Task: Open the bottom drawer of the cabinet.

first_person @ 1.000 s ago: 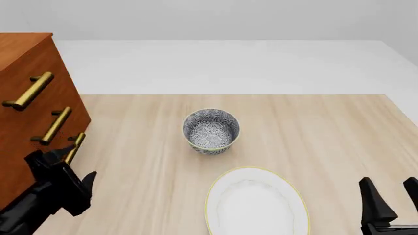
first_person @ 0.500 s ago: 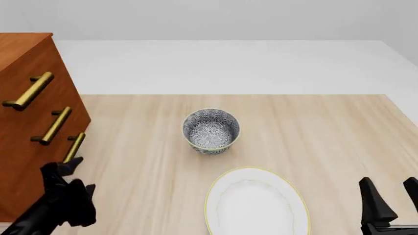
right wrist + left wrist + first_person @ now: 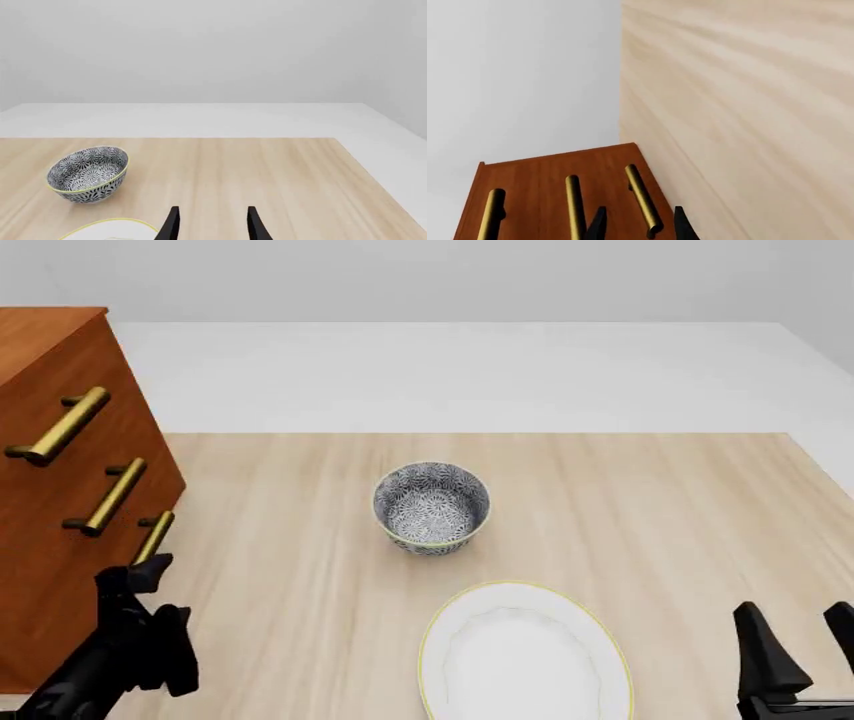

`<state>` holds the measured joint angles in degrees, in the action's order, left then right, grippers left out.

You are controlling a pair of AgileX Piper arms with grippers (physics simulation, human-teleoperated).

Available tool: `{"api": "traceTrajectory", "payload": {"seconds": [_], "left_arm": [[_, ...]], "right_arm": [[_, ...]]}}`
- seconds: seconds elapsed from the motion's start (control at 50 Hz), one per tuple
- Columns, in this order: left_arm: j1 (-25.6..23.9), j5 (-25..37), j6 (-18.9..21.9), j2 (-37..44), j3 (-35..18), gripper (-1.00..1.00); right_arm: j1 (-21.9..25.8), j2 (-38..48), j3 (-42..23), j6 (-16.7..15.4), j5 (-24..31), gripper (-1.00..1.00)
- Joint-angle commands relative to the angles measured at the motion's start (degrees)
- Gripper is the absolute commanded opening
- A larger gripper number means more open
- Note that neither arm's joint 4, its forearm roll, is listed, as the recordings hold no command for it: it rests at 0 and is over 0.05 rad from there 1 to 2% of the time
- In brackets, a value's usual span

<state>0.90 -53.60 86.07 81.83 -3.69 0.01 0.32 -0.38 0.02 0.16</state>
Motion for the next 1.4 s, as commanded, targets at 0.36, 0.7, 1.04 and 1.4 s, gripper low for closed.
{"api": "traceTrajectory", "payload": {"seconds": [0.36, 0.7, 1.04, 1.4], "left_arm": [[2.4, -6.3, 1.0, 10.5, -2.3, 1.00], [5.9, -7.8, 1.8, 14.2, -2.7, 1.00], [8.9, -6.2, 2.6, 15.0, -4.9, 1.00], [10.5, -5.6, 3.3, 18.6, -7.9, 1.00]], "right_arm": [[0.0, 0.0, 0.0, 0.0, 0.0, 1.00], [0.0, 0.0, 0.0, 0.0, 0.0, 1.00], [0.0, 0.0, 0.0, 0.0, 0.0, 1.00], [0.0, 0.0, 0.0, 0.0, 0.0, 1.00]]}}
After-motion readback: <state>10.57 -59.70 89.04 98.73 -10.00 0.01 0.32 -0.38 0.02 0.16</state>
